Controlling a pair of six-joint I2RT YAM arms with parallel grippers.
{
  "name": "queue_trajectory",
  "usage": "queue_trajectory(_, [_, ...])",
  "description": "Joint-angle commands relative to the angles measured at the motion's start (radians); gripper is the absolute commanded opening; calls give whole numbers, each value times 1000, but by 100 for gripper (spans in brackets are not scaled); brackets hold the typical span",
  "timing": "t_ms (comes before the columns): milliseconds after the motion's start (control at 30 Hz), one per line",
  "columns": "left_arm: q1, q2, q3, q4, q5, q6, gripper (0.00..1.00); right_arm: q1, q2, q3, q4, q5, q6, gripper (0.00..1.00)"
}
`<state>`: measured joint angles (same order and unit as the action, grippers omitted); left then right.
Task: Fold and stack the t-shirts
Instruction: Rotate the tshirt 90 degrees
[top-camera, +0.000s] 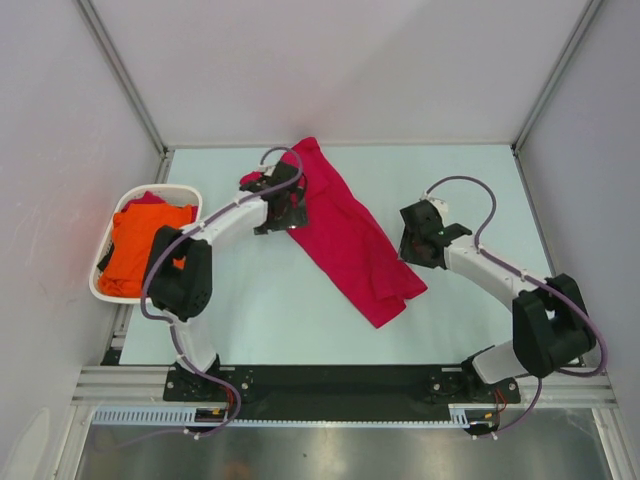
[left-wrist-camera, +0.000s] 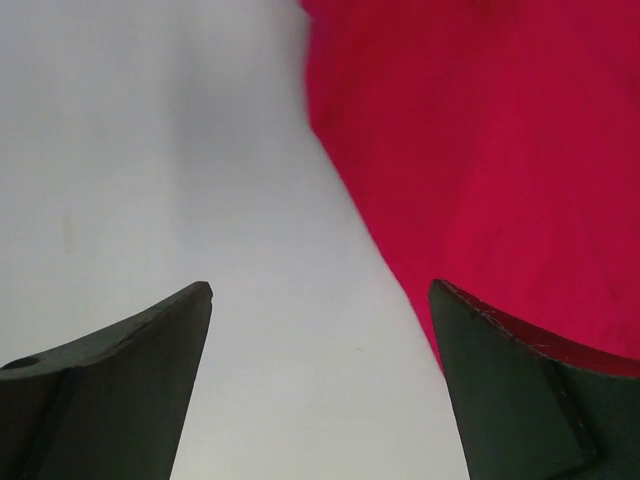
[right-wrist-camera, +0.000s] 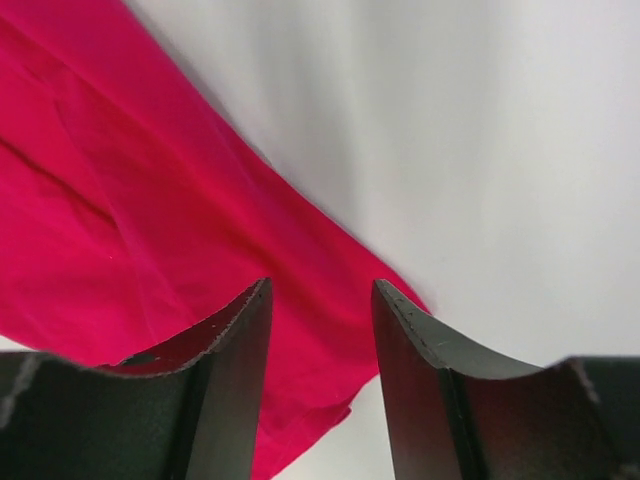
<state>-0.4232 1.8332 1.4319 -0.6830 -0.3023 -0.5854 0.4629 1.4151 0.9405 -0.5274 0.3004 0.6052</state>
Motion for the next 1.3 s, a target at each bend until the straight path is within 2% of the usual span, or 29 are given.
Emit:
queue_trajectory(0, [-132,44,-33,62,48,-11,92,3,62,53,102,-67,-70,48])
queue_trajectory(100, [-198,105,-7,69,81,-14,80,3,114,102,101,-89,-88,48])
queue_trajectory(133, [-213,116,7,71,91,-17,79,0,125,116,98,-93,-96,48])
queue_trajectory(300, [-305,115,-8,89,168,-66,86,-13,148,144,79,-90,-113,48])
queue_trajectory(567, [-327,-145,-376,285,244,-278,88,-78,119,84,110,-135,-113,48])
queue_trajectory(733, [-353,-196,-531,376,287,-361,87,-153,97,54,136,-178,-110,47])
queue_trajectory(933, [-431,-79,-524,549,419,-425,86,-198,82,43,148,-208,-111,48])
queue_trajectory(1133, [-512,81,-466,629,535,-478,84,-214,76,30,147,-216,-113,47])
queue_trajectory(1233, [-538,132,-446,631,575,-495,75,-227,68,23,148,-230,-111,47])
queue_trajectory(1267, [-548,144,-441,628,581,-493,55,-237,65,21,152,-231,-111,47])
